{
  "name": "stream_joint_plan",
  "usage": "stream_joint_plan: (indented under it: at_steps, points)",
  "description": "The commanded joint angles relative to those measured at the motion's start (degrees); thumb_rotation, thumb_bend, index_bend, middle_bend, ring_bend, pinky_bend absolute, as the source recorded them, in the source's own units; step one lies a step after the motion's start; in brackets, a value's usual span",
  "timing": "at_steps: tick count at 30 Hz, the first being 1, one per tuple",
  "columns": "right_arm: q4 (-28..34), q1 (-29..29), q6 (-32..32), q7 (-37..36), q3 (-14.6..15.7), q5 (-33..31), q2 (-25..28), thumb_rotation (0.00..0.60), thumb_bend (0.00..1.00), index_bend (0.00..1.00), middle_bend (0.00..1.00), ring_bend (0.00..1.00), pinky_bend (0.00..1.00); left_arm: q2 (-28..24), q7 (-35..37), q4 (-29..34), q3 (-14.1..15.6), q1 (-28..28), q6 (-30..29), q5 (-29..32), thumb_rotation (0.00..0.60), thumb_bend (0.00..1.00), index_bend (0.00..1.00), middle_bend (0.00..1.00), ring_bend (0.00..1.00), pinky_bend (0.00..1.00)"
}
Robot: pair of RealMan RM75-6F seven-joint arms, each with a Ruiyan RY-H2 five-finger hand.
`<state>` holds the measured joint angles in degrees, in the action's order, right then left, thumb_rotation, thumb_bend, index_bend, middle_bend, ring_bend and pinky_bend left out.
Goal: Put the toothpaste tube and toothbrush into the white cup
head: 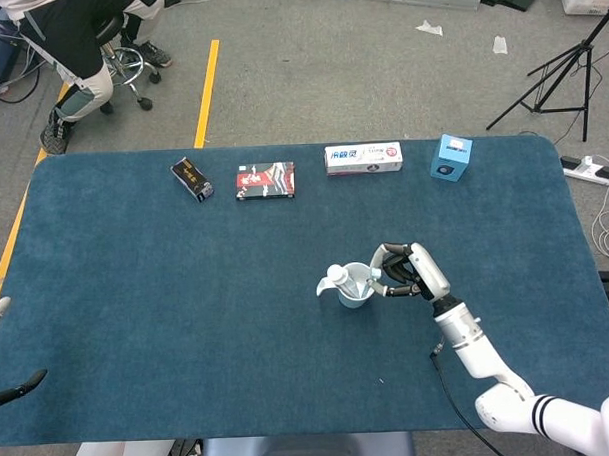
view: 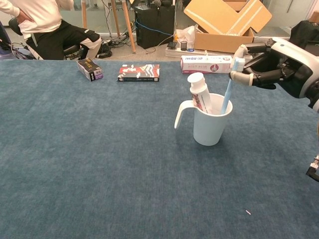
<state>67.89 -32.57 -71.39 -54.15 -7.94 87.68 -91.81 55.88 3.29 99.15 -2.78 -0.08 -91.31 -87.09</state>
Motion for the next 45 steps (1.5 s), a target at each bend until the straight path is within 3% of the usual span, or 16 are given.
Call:
stream_joint_plan:
  at_steps: [1,8,13,17,21,27,32,36,40,45]
  points:
    - [0.38,0.34,-1.17,0.4,0.06,0.59,0.38,0.6,0.14,0.59,1.0,1.0,1.0,0.0,-0.01,-0.05,-0.02,-0.03,0.11,0.11,0.6,0.04,0.03,0.16,0.16,0.26]
    - [6.2,2.43,-7.69,5.21,0.54,4.06,4.34,0.6,0.13,0.55,1.0,1.0,1.0,0.12,-0.28,-0.12,-0.04,-0.13,0.33,0.28,0.6,0.04,0.03,0.16,0.16,0.26]
    - [12.4,4.52,-12.17,13.31,0.93,6.48,8.9,0.6,0.12,0.45,1.0,1.0,1.0,0.34,-0.83,-0.15,-0.03,-0.19,0.44,0.34,0.6,0.04,0.03,0.16,0.16,0.26]
    - [16.04,6.64,-15.9,24.48,0.85,8.03,11.83,0.6,0.12,0.39,1.0,1.0,1.0,0.53,-1.3,-0.24,-0.04,-0.29,0.68,0.49,0.6,0.05,0.03,0.16,0.16,0.26]
    - [18.79,9.25,-18.04,40.25,1.47,9.16,15.33,0.6,0.11,0.37,1.0,0.97,1.0,0.74,-1.8,-0.32,-0.03,-0.45,1.05,0.69,0.6,0.04,0.03,0.16,0.16,0.26]
    - [25.84,13.82,-15.68,63.86,2.59,2.95,21.11,0.6,0.11,0.36,0.99,0.85,1.0,1.34,-3.07,-0.5,0.05,-0.75,1.64,0.81,0.6,0.04,0.03,0.16,0.16,0.26]
    - [30.59,17.05,-14.06,79.78,3.37,-4.44,24.16,0.6,0.11,0.33,0.8,0.67,0.94,2.06,-4.31,-0.74,0.19,-1.14,2.3,0.77,0.6,0.05,0.03,0.16,0.16,0.26]
    - [32.13,19.42,-15.33,87.78,3.27,-9.58,24.2,0.6,0.11,0.27,0.62,0.46,0.74,2.53,-4.83,-1.09,0.07,-1.44,2.72,1.03,0.6,0.04,0.03,0.16,0.16,0.26]
    - [31.45,21.55,-16.93,90.05,3.11,-13.04,23.35,0.6,0.11,0.25,0.48,0.3,0.58,2.97,-4.92,-1.57,-0.25,-1.71,2.82,1.32,0.6,0.04,0.03,0.16,0.16,0.26]
    - [29.79,23.13,-17.3,85.9,3.18,-13.44,22.22,0.6,0.11,0.24,0.39,0.23,0.53,3.63,-5.0,-2.03,-0.47,-2.15,3.17,1.41,0.6,0.05,0.03,0.16,0.16,0.26]
